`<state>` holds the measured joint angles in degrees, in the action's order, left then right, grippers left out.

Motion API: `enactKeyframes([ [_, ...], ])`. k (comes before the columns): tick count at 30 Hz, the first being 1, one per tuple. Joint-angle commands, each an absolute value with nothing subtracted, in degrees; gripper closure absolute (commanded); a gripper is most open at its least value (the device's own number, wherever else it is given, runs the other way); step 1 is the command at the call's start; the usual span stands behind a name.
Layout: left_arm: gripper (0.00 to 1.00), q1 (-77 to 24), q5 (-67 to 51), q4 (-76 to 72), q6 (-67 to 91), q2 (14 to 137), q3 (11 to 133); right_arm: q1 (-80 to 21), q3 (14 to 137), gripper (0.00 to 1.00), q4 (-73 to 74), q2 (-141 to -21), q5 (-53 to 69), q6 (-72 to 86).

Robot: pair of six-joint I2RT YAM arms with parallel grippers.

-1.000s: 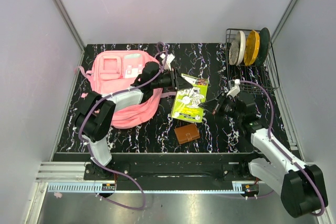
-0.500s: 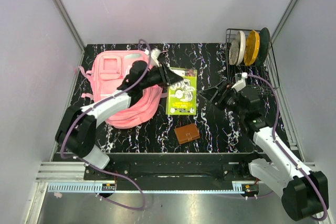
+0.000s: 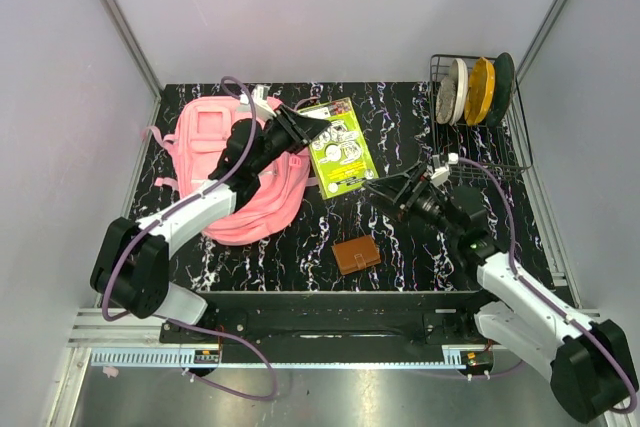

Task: Pack the student bag
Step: Pick up the book from the center of the board.

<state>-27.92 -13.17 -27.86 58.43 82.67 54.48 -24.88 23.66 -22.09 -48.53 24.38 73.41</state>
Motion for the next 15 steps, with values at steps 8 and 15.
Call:
enactKeyframes([
  [8, 1.00, -28.7, -8.3, -40.1, 64.4, 77.9, 52.6, -28.9, 24.7, 0.09, -40.9, -60.3, 20.7, 81.0],
  [15, 1.00, -29.6, -7.2, -43.5, 66.4, 76.9, 49.7, -29.4, 25.3, 0.09, -46.3, -65.8, 18.3, 81.4],
])
